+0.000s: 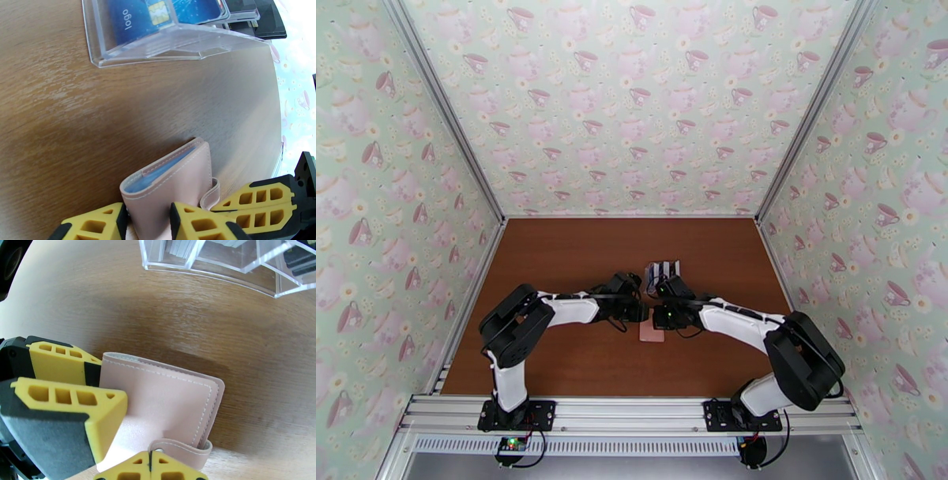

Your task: Put the credit cards into the card holder

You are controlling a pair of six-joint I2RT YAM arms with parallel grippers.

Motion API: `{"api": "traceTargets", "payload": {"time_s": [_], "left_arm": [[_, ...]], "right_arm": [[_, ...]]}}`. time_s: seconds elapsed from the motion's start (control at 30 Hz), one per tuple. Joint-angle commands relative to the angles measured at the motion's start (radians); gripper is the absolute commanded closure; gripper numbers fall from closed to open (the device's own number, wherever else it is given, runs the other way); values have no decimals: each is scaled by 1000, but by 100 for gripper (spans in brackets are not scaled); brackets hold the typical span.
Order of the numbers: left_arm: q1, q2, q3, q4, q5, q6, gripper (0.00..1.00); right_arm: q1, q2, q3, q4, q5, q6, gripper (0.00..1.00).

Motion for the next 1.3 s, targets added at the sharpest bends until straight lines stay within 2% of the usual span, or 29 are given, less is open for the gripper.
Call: {"api": "traceTargets", "payload": {"time_s": [0.0, 1.27], "left_arm": [[-13, 29, -39, -58, 22, -9, 64], [-6, 36, -61, -38, 16, -20, 64]], "right_arm": [[8, 26, 28, -1, -13, 5, 100], [40, -20, -11, -23, -50, -20, 100]]}}
